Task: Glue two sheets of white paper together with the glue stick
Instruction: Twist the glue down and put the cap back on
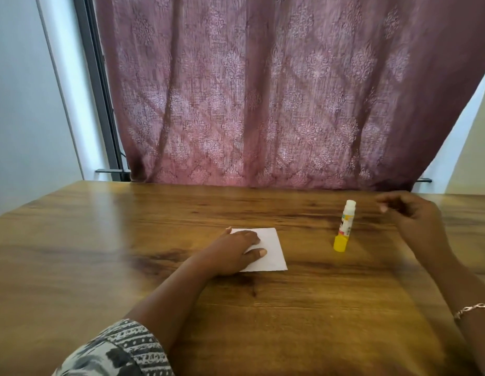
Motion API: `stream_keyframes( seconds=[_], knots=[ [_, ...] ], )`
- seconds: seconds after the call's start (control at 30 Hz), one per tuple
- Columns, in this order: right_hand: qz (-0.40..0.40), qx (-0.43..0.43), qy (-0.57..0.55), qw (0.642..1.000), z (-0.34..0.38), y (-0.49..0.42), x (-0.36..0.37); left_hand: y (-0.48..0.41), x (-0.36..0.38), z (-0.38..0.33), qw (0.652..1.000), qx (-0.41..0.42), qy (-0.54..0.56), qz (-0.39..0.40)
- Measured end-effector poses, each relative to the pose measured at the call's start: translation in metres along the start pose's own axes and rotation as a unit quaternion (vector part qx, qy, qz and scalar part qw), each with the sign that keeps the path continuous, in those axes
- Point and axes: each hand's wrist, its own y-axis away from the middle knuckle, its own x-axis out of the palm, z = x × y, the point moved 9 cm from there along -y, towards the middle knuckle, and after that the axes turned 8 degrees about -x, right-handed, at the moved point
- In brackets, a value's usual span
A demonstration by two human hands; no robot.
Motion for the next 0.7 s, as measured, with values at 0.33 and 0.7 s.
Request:
stream_keyframes(
  seconds=[0.33,0.7],
  knots=[
    [0.14,0.188,-0.083,0.969,-0.045,0.022,0.056,-0.011,0.0,-0.017,0.997,-0.006,-0.08,0.012],
    [0.139,0.144,0.026,0.979,-0.052,0.013,0.064,-0.014,0.002,-0.016,0.995,0.006,-0.097,0.0]
  ],
)
